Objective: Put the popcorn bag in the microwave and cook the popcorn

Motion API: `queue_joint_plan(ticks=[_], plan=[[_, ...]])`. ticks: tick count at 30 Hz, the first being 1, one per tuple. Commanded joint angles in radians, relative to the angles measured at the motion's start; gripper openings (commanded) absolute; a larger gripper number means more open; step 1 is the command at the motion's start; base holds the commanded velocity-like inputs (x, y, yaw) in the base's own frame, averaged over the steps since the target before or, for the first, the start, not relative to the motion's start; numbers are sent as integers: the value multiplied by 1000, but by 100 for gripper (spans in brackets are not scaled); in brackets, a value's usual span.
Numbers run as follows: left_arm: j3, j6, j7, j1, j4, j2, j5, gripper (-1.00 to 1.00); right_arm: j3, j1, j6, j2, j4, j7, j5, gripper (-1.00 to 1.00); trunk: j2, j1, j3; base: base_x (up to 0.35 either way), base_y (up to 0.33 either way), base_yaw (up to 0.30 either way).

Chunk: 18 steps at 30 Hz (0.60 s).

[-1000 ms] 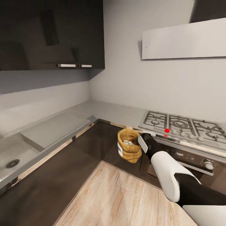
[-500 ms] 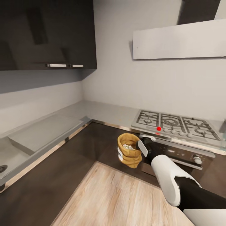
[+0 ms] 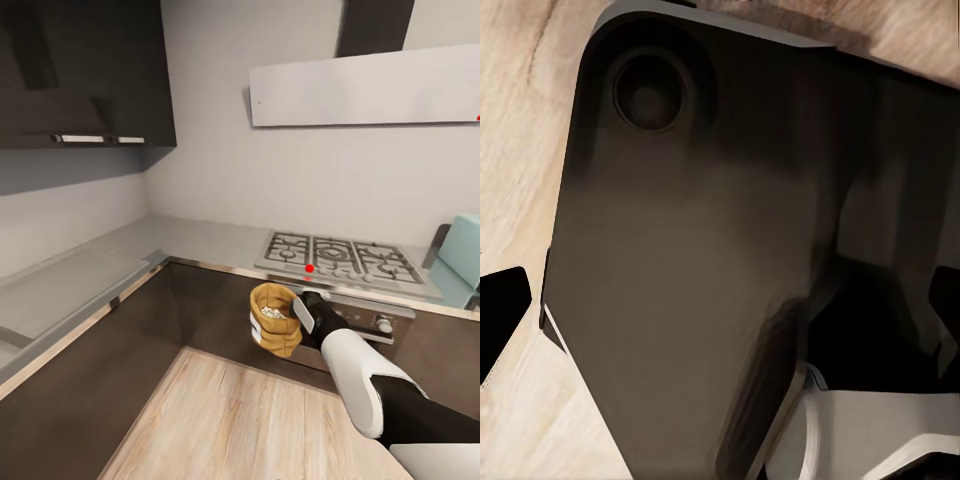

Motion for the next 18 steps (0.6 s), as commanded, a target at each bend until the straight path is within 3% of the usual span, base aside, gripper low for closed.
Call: queue_joint_plan(ticks=[1, 7, 18], plan=[[0, -2, 0, 0, 0, 0, 5, 100, -2, -1, 3, 1, -1, -5, -5, -100, -1, 0, -1, 0, 0, -245], [0, -2, 0, 0, 0, 0, 5, 100, -3, -1, 5, 1, -1, -5, -5, -100, -1, 0, -1, 0, 0, -246], [0, -2, 0, 0, 0, 0, 5, 100, -3, -1, 9, -24, -2, -4, -7, -100, -1, 0, -1, 0, 0, -279]])
